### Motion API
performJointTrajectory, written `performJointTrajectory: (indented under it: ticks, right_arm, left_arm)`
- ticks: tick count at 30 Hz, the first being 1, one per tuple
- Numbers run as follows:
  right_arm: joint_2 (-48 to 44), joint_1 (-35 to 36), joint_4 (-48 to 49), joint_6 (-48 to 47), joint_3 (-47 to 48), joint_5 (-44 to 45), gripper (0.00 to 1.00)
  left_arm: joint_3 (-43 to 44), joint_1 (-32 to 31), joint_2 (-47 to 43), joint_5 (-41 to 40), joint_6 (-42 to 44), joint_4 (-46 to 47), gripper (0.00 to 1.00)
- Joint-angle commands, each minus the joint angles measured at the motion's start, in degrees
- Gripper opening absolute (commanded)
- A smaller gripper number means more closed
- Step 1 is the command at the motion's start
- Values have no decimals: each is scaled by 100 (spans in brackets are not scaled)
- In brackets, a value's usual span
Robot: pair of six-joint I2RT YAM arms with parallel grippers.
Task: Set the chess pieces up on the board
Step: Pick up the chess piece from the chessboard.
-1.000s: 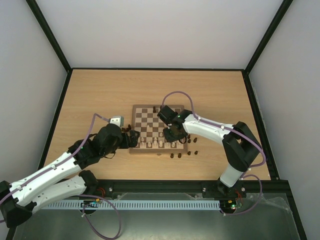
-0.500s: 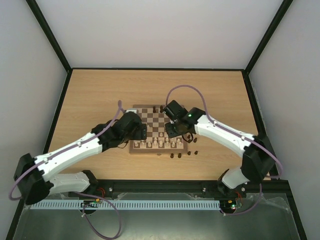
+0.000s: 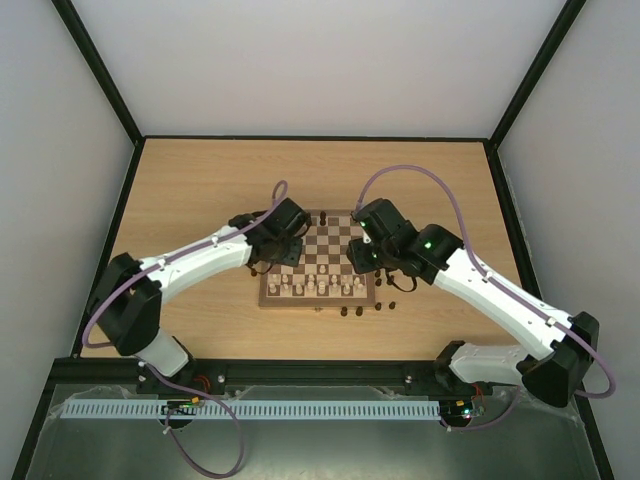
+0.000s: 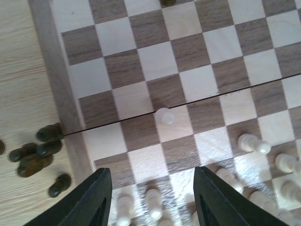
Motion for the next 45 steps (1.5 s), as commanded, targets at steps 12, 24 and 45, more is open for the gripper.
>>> performJointTrajectory:
  ticks: [12, 24, 45]
  right_arm:
    - [-202, 38, -151, -45, -277, -308, 38]
    - [-184, 32, -110, -72, -295, -393, 38]
    - [-202, 57, -94, -71, -317, -395, 38]
  left_arm:
    - [949, -7, 1073, 98, 401, -490, 31]
    - [1044, 39, 1430, 48, 456, -320, 34]
    - [1140, 200, 1774, 106, 524, -136, 32]
